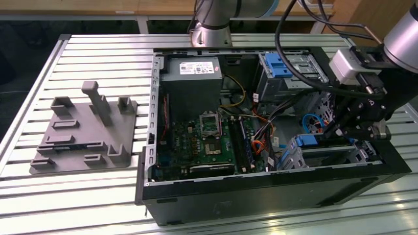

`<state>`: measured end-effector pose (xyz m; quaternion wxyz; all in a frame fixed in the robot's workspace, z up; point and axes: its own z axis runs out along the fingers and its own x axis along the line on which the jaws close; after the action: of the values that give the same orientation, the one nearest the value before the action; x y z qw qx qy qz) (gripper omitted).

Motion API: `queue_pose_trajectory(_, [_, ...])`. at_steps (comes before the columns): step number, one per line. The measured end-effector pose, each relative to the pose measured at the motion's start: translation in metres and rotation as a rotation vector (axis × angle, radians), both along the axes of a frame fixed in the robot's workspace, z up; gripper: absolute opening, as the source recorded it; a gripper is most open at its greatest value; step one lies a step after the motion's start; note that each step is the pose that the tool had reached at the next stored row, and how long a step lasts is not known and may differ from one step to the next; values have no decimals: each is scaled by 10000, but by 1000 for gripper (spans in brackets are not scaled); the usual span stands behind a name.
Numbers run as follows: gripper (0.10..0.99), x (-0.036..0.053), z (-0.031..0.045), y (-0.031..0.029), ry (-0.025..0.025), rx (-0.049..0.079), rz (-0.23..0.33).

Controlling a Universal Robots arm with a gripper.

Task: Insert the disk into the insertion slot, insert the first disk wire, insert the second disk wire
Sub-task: 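Insert the second disk wire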

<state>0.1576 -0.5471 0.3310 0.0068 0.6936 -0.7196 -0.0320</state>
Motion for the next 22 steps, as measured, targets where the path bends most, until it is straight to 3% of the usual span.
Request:
queue_pose_trajectory(5, [169,0,-16,-3,0,13,-1])
queue_pose_trajectory(8, [294,0,-13,-3,0,8,0])
queue_pose_trajectory(11, [294,0,15,-3,0,6,-1])
queue_pose_trajectory(19, [278,0,340,-3,-10,8,0])
queue_pose_trajectory(21, [153,0,430,-3,-10,8,0])
queue_pose_trajectory(22, [153,0,479,-3,-10,9,-1])
